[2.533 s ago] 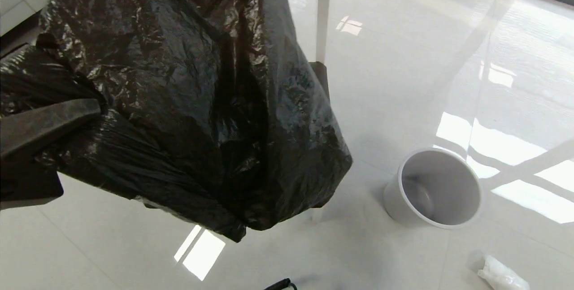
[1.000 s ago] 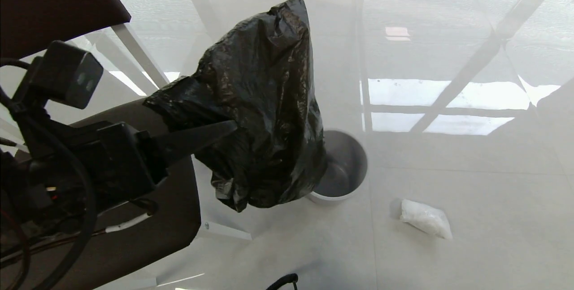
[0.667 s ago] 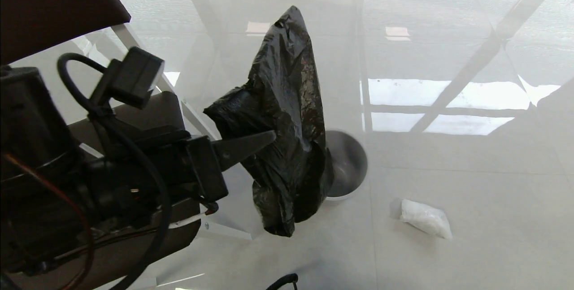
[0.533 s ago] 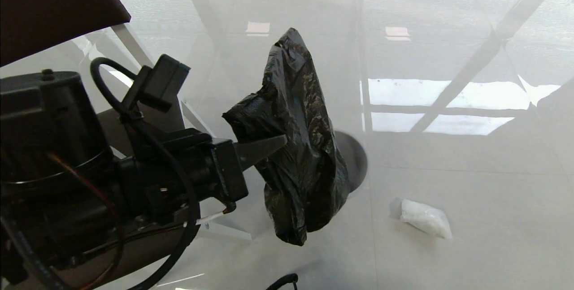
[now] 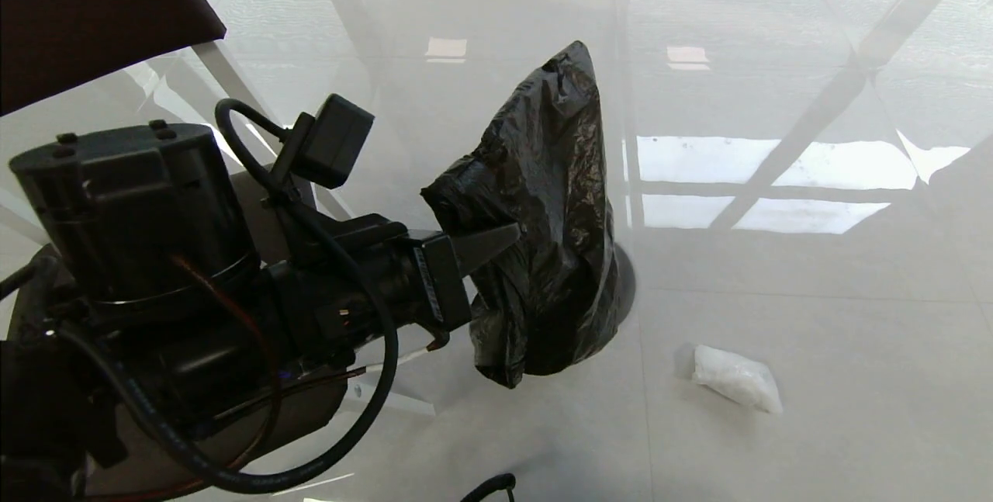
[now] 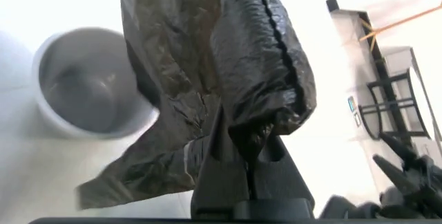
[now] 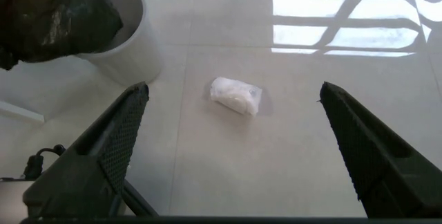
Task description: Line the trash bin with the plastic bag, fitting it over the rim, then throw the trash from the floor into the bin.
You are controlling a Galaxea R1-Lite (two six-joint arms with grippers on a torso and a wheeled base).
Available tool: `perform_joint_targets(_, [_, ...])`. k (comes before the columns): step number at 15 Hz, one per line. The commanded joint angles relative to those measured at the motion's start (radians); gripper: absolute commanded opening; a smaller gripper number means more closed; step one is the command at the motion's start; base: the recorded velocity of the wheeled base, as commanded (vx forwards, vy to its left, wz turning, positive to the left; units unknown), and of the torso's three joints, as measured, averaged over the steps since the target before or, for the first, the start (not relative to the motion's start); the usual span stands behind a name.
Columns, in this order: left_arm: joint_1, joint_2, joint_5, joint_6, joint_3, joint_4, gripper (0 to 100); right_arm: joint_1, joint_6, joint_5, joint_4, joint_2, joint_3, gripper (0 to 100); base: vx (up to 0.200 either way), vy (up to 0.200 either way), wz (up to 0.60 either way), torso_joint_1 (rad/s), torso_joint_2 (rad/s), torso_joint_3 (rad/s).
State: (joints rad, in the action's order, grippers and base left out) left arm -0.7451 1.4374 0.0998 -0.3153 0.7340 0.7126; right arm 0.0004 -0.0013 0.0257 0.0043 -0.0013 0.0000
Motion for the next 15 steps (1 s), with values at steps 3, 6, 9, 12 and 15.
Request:
perform_joint_targets(3, [-0.085, 0.041, -0.126, 0.025, -0.016, -0.047, 0, 0.001, 0.0, 0.0, 0.0, 0.001, 0.0, 100, 0.0, 0.0, 0.0, 0.0, 0.0, 0.0])
perform_joint_targets(6, [-0.092, 0.032, -0.124, 0.058, -0.042, -0.045, 0, 0.001, 0.0, 0.0, 0.0, 0.001, 0.0, 100, 0.067, 0.0, 0.0, 0.001, 0.0, 0.001])
perform_joint_targets(9, [-0.092, 0.035, -0.121, 0.058, -0.042, -0.045, 0, 0.0, 0.0, 0.0, 0.0, 0.001, 0.0, 100, 0.2, 0.0, 0.0, -0.004, 0.0, 0.004])
perform_joint_targets(12, [-0.092, 0.044, -0.109, 0.058, -0.048, -0.047, 0, 0.0, 0.0, 0.0, 0.0, 0.001, 0.0, 100, 0.133, 0.0, 0.0, 0.006, 0.01, 0.003])
perform_joint_targets(15, [-0.092, 0.04, -0.107, 0.058, -0.056, -0.048, 0, 0.0, 0.0, 0.0, 0.0, 0.001, 0.0, 100, 0.0, 0.0, 0.0, 0.0, 0.0, 0.0])
